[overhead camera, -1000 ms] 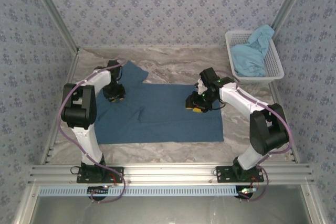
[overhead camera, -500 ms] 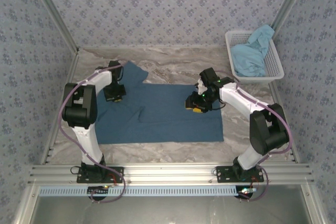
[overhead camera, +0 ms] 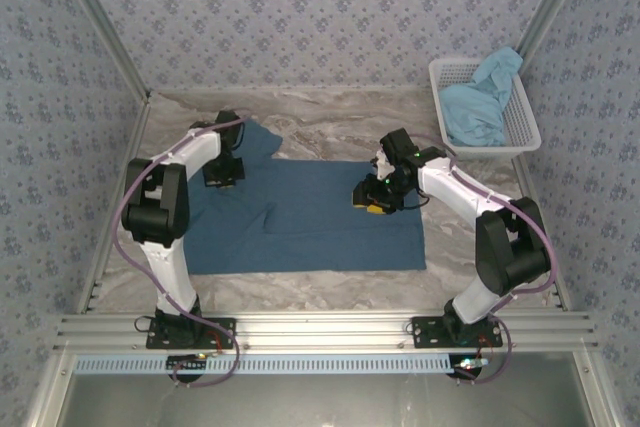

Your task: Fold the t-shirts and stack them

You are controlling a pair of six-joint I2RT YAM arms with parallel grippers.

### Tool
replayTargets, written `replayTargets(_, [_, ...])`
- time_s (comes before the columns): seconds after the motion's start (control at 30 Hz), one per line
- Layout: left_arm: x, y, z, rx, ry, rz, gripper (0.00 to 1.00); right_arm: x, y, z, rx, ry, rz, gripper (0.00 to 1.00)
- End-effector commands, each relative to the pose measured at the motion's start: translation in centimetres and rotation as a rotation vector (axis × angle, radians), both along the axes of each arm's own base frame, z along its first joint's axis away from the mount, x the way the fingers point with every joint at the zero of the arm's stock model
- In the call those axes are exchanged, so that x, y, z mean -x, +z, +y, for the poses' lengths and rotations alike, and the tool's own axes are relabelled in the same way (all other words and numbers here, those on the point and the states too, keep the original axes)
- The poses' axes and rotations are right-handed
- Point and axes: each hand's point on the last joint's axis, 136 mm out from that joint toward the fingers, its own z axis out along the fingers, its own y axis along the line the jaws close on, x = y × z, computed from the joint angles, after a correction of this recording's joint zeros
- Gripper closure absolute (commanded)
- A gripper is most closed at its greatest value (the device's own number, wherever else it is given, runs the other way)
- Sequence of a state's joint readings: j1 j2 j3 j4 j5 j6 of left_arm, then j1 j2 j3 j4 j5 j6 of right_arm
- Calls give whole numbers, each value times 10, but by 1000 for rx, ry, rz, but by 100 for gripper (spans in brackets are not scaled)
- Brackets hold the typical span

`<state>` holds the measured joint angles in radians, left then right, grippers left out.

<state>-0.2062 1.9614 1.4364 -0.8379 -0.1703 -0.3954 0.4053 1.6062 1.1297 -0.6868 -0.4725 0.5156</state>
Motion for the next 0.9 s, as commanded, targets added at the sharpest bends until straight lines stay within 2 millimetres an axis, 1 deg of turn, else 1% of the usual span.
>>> replayTargets(0.0, [-5, 26, -4, -2, -36, -44, 100, 3, 1, 1, -15, -6, 19, 54])
replayTargets(0.07, [-6, 27, -7, -2, -52, -51, 100, 2, 1, 0, -13, -8, 18, 54])
replayTargets(0.3, [-11, 41, -2, -35, -40, -103, 100, 2, 1, 0, -12, -9, 16, 54])
replayTargets(0.4, [-10, 42, 4, -65, -25, -106, 100, 1, 1, 0, -12, -9, 17, 54])
replayTargets(0.47, [-10, 48, 9, -85, -9, -129, 100, 0, 1, 1, -13, -9, 18, 54])
replayTargets(0.57, [-10, 54, 13, -89, 7, -158, 100, -1, 1, 1, -14, -8, 17, 54])
replayTargets(0.63, [-10, 54, 13, -88, 9, -159, 100, -1, 0, 2, -15, -8, 19, 55])
replayTargets(0.73, [-10, 45, 10, -71, 8, -129, 100, -2, 0, 2, -17, -7, 18, 55])
replayTargets(0.77, [-9, 42, 9, -65, 9, -119, 97, -3, 0, 3, -16, -5, 18, 55])
replayTargets(0.8, [-10, 41, 8, -61, 10, -117, 90, -3, 0, 3, -16, -3, 19, 55])
replayTargets(0.83, [-9, 41, 8, -61, 13, -116, 76, -3, 0, 3, -15, -3, 20, 55])
replayTargets(0.87, [-9, 44, 9, -63, 22, -122, 57, -2, 0, 2, -12, -4, 22, 55])
